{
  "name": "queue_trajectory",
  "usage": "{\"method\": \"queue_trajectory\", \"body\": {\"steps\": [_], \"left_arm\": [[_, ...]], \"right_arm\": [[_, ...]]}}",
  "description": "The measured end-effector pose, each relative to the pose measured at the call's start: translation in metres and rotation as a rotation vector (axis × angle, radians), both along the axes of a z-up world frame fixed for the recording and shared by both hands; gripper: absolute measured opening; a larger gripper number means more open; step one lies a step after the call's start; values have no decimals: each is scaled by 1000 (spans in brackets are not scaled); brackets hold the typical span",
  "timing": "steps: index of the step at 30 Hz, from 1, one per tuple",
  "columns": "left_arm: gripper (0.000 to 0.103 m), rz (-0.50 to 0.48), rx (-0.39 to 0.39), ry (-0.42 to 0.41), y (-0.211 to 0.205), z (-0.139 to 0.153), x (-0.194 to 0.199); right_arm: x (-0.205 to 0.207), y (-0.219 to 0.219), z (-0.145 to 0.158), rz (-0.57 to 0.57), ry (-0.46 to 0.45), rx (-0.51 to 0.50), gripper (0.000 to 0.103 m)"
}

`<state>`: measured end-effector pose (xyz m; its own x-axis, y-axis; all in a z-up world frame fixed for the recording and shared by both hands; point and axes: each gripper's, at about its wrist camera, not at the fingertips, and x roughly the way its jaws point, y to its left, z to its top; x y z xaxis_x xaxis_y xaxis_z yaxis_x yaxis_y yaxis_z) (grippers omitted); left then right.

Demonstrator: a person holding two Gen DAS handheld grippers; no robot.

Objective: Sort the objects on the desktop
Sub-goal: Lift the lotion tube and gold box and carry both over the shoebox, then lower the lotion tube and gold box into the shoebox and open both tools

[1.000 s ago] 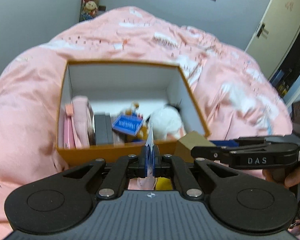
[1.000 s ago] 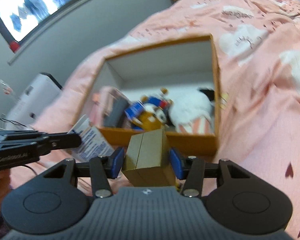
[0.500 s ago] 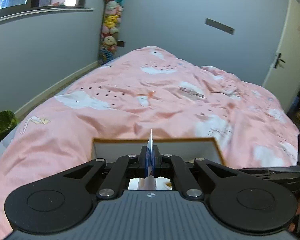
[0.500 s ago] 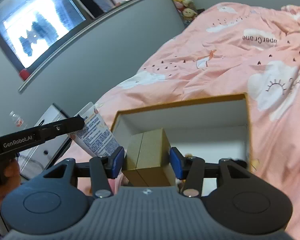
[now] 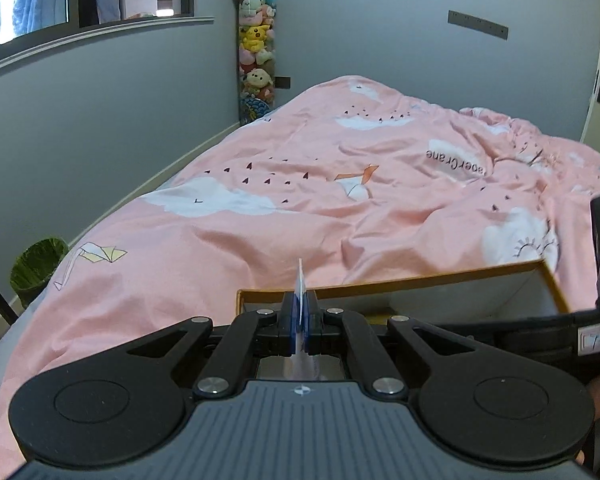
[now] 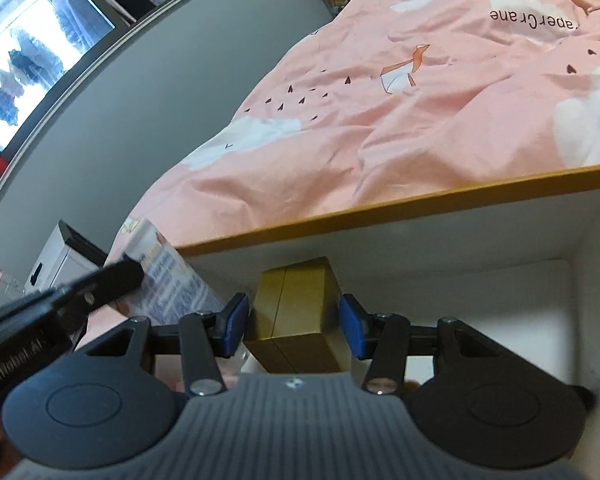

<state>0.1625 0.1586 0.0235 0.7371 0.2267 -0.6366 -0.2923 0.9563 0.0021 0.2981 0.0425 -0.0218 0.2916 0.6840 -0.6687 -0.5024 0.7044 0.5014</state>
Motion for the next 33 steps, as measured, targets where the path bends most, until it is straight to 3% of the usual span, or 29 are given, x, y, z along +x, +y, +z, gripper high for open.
{"method": "queue_trajectory", "body": {"steps": [3, 8, 15, 21, 24, 29, 33], "left_arm": [[3, -14, 63, -2, -3, -10, 1], [3, -20, 51, 36, 0, -23, 4], [3, -30, 105, 60, -2, -42, 3], [4, -40, 97, 60, 1, -39, 1], [5, -42, 72, 11, 5, -30, -8], [5, -14, 30, -60, 11, -12, -30], [5, 65, -62, 0, 24, -10, -39]], "right_arm": [[3, 7, -11, -9, 27, 20, 52], [1, 20, -26, -16, 34, 5, 52], [7, 23, -38, 16, 124, 21, 52], [9, 18, -34, 43, 139, 42, 52], [8, 15, -26, 86, 107, 10, 38], [9, 10, -18, 112, 14, -110, 25], [17, 27, -28, 145, 26, -210, 21]]}}
